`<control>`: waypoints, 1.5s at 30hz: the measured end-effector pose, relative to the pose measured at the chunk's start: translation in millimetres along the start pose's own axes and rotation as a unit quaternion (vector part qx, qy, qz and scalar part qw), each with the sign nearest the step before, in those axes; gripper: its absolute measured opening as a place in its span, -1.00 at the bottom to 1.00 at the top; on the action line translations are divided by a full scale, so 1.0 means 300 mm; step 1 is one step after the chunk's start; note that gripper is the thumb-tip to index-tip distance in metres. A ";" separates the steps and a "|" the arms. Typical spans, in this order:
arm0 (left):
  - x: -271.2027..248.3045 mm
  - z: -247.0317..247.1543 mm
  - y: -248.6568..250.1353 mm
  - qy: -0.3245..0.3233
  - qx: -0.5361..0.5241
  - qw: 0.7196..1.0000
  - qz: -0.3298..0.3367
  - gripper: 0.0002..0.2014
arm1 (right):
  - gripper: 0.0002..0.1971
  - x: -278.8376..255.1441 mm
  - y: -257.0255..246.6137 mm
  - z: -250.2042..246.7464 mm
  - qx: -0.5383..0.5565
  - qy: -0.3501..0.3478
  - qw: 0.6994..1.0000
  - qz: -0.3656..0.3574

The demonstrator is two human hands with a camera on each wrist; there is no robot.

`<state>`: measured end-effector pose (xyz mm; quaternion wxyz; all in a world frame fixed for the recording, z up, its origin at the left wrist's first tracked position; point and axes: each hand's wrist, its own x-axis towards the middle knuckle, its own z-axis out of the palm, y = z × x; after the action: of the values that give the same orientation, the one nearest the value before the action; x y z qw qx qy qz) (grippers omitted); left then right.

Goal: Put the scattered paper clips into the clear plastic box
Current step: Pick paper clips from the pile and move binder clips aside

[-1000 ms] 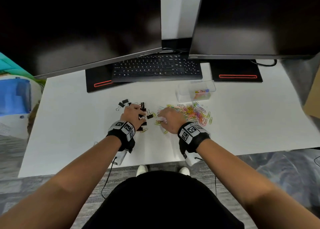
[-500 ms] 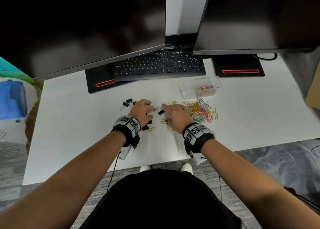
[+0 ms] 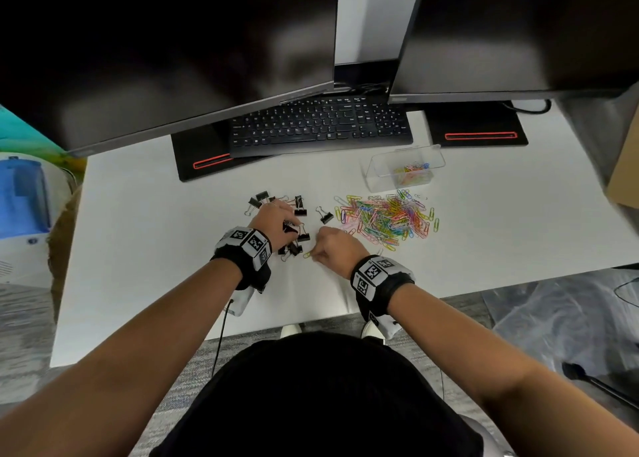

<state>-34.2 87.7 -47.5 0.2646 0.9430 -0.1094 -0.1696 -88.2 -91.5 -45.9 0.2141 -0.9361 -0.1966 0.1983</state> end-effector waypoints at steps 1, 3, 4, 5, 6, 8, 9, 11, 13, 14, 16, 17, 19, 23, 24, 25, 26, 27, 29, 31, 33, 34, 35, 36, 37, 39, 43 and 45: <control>-0.002 0.002 0.002 0.000 -0.002 1.000 -0.002 -0.76 | -0.79 -0.007 0.013 -0.006 -0.012 0.011 1.000 0.003; -0.004 0.004 0.006 0.005 -0.001 1.000 -0.004 -0.76 | -0.80 -0.021 0.054 -0.017 -0.028 0.039 0.999 0.021; -0.004 0.004 0.012 0.012 0.001 1.000 -0.003 -0.75 | -0.81 -0.029 0.076 -0.026 -0.028 0.054 0.998 0.033; -0.003 0.003 0.020 0.021 0.003 1.000 -0.001 -0.73 | -0.83 -0.036 0.096 -0.036 -0.024 0.069 0.996 0.043; 0.001 0.002 0.031 0.030 0.002 1.000 0.001 -0.71 | -0.85 -0.041 0.115 -0.044 -0.017 0.085 0.995 0.050; 0.010 0.000 0.065 0.036 0.005 0.999 0.007 -0.66 | -0.72 -0.044 0.143 -0.063 -0.009 0.118 0.991 0.057; 0.015 0.001 0.086 0.026 0.011 0.999 0.016 -0.63 | -0.60 -0.041 0.151 -0.074 -0.016 0.118 0.991 0.063; 0.026 0.014 0.128 -0.008 0.037 0.998 0.046 -0.58 | -0.35 -0.030 0.155 -0.095 -0.038 0.075 0.994 0.076; 0.034 0.036 0.161 -0.039 0.084 0.993 0.068 -0.52 | -0.24 -0.009 0.152 -0.106 -0.057 0.022 0.994 0.091; 0.037 0.046 0.171 -0.045 0.107 0.991 0.070 -0.50 | -0.24 0.006 0.152 -0.106 -0.063 0.005 0.993 0.095; 0.042 0.062 0.175 -0.038 0.132 0.989 0.059 -0.51 | -0.34 0.032 0.147 -0.103 -0.064 -0.004 0.994 0.089; 0.044 0.069 0.172 -0.030 0.136 0.989 0.051 -0.53 | -0.43 0.044 0.146 -0.099 -0.063 0.004 0.995 0.080; 0.052 0.080 0.159 -0.011 0.122 0.992 0.033 -0.61 | -0.69 0.057 0.139 -0.095 -0.063 0.032 0.995 0.068; 0.074 0.083 0.129 0.014 0.077 0.997 0.021 -0.68 | -0.73 0.065 0.145 -0.084 -0.061 0.058 0.994 0.071; 0.079 0.081 0.125 0.015 0.065 0.998 0.016 -0.68 | -0.72 0.066 0.148 -0.082 -0.062 0.064 0.994 0.070; 0.081 0.078 0.124 0.017 0.052 0.998 0.010 -0.67 | -0.71 0.067 0.149 -0.084 -0.063 0.069 0.993 0.066; 0.083 0.076 0.124 0.019 0.043 0.999 0.004 -0.68 | -0.71 0.069 0.152 -0.085 -0.066 0.072 0.993 0.060; 0.085 0.076 0.126 0.022 0.041 0.999 0.000 -0.68 | -0.71 0.071 0.152 -0.088 -0.070 0.072 0.993 0.059; 0.089 0.077 0.132 0.021 0.044 0.999 -0.005 -0.69 | -0.71 0.070 0.149 -0.099 -0.074 0.069 0.993 0.065; 0.096 0.082 0.146 0.017 0.047 0.999 -0.014 -0.69 | -0.73 0.066 0.155 -0.111 -0.064 0.072 0.993 0.073; 0.102 0.086 0.165 0.016 0.050 0.998 -0.028 -0.69 | -0.74 0.057 0.159 -0.127 -0.029 0.082 0.993 0.083; 0.105 0.088 0.178 0.019 0.049 0.998 -0.035 -0.69 | -0.74 0.048 0.161 -0.137 -0.009 0.092 0.992 0.087; 0.108 0.089 0.193 0.023 0.048 0.998 -0.038 -0.70 | -0.75 0.039 0.162 -0.149 0.012 0.108 0.990 0.090; 0.113 0.089 0.210 0.028 0.047 0.998 -0.038 -0.70 | -0.77 0.028 0.163 -0.161 0.031 0.129 0.987 0.093; 0.120 0.089 0.228 0.037 0.044 0.998 -0.034 -0.70 | -0.79 0.016 0.163 -0.176 0.050 0.148 0.983 0.097; 0.133 0.078 0.274 0.057 0.031 0.998 -0.026 -0.69 | -0.85 -0.008 0.167 -0.208 0.088 0.186 0.973 0.107; 0.180 0.056 0.387 0.096 -0.011 0.995 -0.012 -0.60 | -0.91 -0.044 0.206 -0.274 0.148 0.256 0.946 0.130; 0.203 0.057 0.445 0.100 -0.038 0.994 0.014 -0.51 | -0.92 -0.060 0.232 -0.303 0.156 0.286 0.936 0.135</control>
<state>-0.3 -49.8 -5.7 0.3124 0.9428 -0.0893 -0.0745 -42.3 -186.7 1.2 0.3761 -0.9257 0.0343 -0.0224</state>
